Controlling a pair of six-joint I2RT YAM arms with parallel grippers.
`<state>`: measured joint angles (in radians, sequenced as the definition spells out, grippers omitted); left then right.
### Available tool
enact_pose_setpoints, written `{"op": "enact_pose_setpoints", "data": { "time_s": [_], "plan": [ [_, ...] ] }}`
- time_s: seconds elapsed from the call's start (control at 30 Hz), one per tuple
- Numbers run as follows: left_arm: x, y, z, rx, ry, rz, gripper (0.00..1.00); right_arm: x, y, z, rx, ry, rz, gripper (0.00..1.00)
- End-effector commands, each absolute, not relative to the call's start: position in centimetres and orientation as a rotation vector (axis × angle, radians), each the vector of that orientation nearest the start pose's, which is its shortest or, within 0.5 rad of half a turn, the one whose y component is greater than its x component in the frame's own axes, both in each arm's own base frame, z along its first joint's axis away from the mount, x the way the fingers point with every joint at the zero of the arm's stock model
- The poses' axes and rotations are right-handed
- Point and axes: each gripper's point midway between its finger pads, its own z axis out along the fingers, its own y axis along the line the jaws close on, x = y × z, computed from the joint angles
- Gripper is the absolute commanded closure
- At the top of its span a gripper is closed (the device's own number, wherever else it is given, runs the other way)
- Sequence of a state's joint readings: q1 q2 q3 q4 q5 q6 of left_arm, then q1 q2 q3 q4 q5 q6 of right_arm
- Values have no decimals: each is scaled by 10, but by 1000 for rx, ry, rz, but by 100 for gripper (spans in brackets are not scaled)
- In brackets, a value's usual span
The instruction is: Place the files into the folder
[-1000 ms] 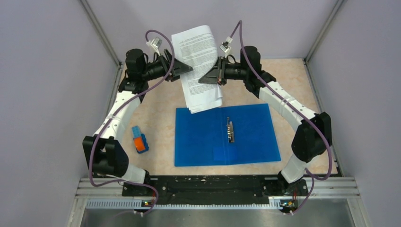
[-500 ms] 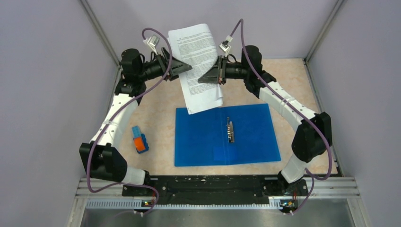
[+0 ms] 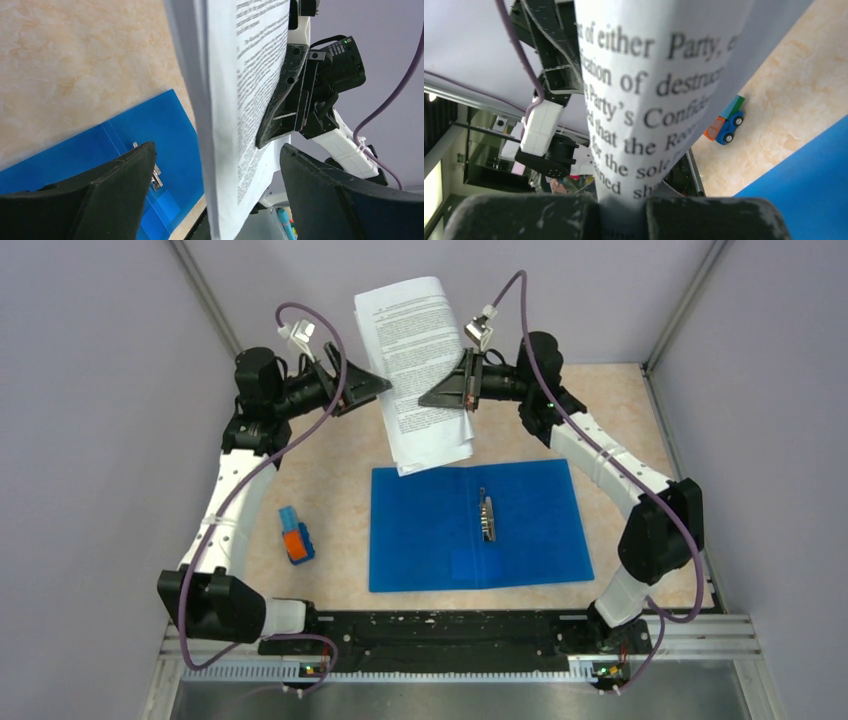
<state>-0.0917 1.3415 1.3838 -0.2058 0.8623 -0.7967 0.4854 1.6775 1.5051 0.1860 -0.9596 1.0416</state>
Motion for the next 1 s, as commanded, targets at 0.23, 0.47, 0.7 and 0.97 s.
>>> {"op": "enact_pose_setpoints", "data": {
  "time_s": [0.23, 0.47, 0.7, 0.97],
  "plan": [
    [316, -198, 439, 236, 1614, -1614, 2, 295, 343, 458, -491, 1617, 1994, 100],
    [305, -200, 458, 249, 1547, -1726, 2, 298, 345, 464, -489, 1592, 2051, 100],
    [299, -201, 464, 247, 1537, -1771, 6, 304, 349, 458, -476, 1606, 2067, 100],
    [301, -201, 460, 222, 1587, -1731, 35, 313, 352, 442, -462, 1665, 1994, 100]
  ]
}}
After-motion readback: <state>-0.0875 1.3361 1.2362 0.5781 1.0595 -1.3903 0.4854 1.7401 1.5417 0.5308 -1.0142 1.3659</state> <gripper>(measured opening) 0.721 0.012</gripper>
